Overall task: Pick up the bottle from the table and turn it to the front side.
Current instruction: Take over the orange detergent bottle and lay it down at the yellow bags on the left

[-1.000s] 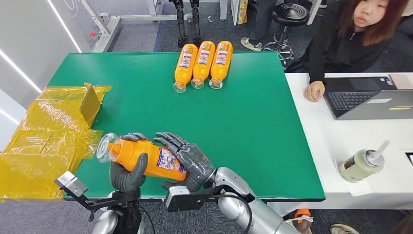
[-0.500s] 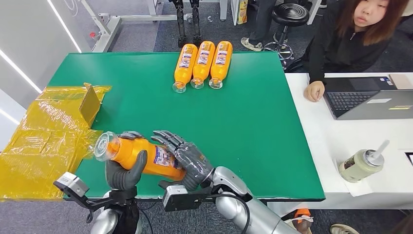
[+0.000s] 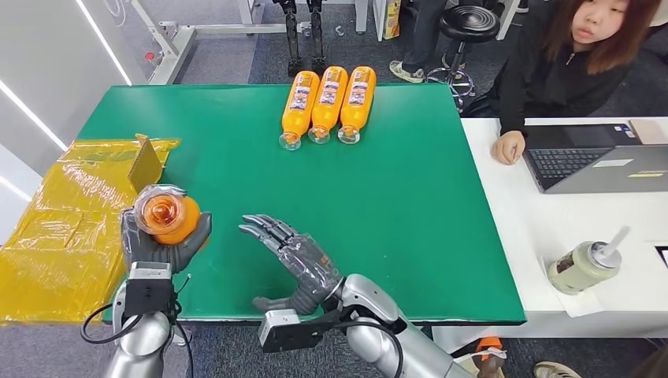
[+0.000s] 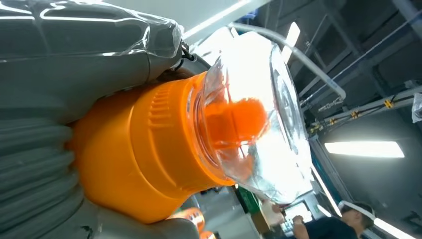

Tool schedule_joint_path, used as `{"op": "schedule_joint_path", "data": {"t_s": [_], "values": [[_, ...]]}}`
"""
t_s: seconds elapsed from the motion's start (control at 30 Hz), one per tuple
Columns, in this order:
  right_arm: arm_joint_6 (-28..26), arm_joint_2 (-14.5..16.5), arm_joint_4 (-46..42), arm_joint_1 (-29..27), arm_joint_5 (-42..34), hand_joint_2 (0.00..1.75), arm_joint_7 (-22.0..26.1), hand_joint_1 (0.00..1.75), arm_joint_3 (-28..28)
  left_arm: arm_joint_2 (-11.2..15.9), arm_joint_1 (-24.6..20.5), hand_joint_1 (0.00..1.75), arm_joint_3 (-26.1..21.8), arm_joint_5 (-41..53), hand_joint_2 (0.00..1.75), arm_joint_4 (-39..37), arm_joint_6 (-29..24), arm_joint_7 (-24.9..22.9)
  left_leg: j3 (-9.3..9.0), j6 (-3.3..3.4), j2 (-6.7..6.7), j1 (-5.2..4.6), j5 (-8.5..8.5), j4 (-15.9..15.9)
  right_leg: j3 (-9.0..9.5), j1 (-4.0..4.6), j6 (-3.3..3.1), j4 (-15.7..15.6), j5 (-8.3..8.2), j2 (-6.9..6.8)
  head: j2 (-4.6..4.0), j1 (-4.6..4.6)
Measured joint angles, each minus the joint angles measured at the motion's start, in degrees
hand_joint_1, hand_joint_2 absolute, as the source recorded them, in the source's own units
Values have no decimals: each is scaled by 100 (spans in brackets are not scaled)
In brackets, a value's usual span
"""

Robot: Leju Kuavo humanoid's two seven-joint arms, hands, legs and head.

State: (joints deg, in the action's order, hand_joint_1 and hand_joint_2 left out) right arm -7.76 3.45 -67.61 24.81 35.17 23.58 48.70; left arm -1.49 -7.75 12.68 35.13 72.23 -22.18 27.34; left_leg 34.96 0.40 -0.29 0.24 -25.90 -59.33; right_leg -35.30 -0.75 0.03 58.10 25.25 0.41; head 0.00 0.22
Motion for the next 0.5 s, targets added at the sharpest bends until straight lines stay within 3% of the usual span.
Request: {"op": "schedule_joint_path", "data": {"t_s": [0.2, 0.4, 0.5], "values": [[39, -6, -86, -36, 6, 175, 1, 0, 0, 419, -451, 175, -2, 1942, 175, -638, -1022, -511, -2, -2, 2, 1, 2, 0, 0, 1, -4, 1, -3, 2, 0, -2], [55, -32, -159, -68, 6, 175, 3, 0, 0, 706, -760, 175, -2, 2404, 175, -1306, -1244, -630, -3, -7, 6, 2, 5, 0, -3, 2, -9, 2, -6, 10, 0, -1], [62, -47, -191, -73, -10, 175, 10, 0, 0, 808, -884, 175, 6, 3002, 175, -1624, -1347, -964, -2, -7, 7, 2, 5, 0, -3, 2, -9, 2, -6, 11, 0, -1]]}}
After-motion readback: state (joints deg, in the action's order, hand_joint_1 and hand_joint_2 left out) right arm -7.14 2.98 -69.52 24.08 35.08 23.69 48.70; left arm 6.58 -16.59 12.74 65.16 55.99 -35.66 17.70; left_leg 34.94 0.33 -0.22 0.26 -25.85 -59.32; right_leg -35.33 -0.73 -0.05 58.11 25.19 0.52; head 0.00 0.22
